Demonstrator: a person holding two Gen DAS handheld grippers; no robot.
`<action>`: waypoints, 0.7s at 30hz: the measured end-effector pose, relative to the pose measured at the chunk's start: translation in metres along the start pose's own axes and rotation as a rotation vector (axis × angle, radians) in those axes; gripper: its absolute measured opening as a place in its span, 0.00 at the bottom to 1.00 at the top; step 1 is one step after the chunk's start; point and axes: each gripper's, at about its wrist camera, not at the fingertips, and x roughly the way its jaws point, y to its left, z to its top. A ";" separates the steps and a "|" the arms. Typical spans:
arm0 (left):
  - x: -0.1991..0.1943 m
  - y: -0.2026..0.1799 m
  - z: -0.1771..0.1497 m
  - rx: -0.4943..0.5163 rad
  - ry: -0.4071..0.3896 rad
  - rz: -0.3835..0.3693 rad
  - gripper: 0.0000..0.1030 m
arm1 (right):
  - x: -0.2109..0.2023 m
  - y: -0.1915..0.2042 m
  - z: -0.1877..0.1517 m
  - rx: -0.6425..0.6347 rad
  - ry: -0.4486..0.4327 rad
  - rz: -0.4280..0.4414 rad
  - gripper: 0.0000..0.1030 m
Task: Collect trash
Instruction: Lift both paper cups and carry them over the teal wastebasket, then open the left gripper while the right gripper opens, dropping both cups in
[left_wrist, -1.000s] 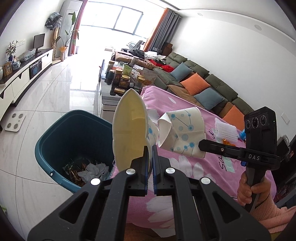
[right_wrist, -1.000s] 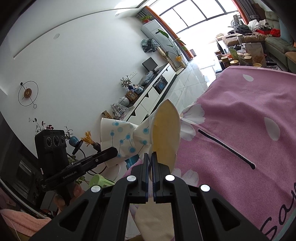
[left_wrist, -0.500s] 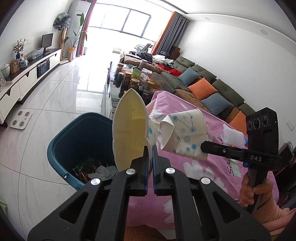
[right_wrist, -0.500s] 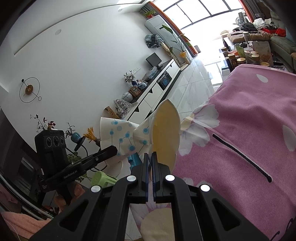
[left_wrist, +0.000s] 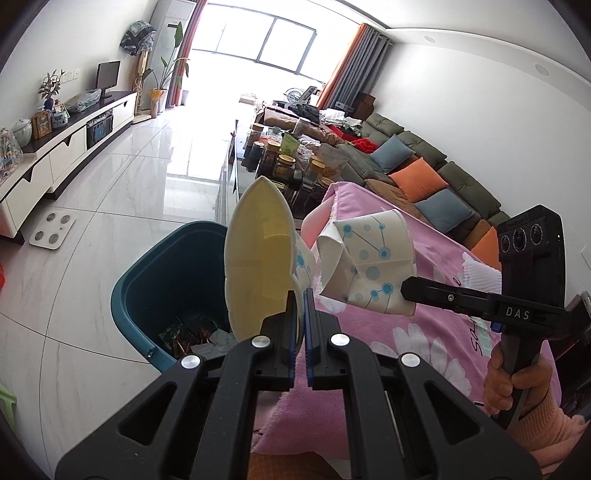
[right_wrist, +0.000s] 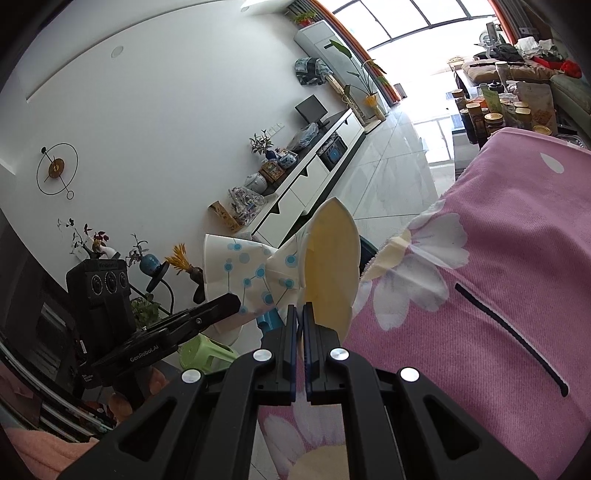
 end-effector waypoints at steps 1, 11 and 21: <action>0.001 0.001 0.001 -0.003 0.001 0.002 0.04 | 0.002 0.002 0.002 0.000 0.003 -0.002 0.02; 0.011 0.006 0.001 -0.024 0.009 0.021 0.04 | 0.011 0.007 0.010 0.003 0.021 -0.014 0.02; 0.024 0.012 0.000 -0.046 0.021 0.041 0.04 | 0.021 0.013 0.016 0.002 0.035 -0.030 0.02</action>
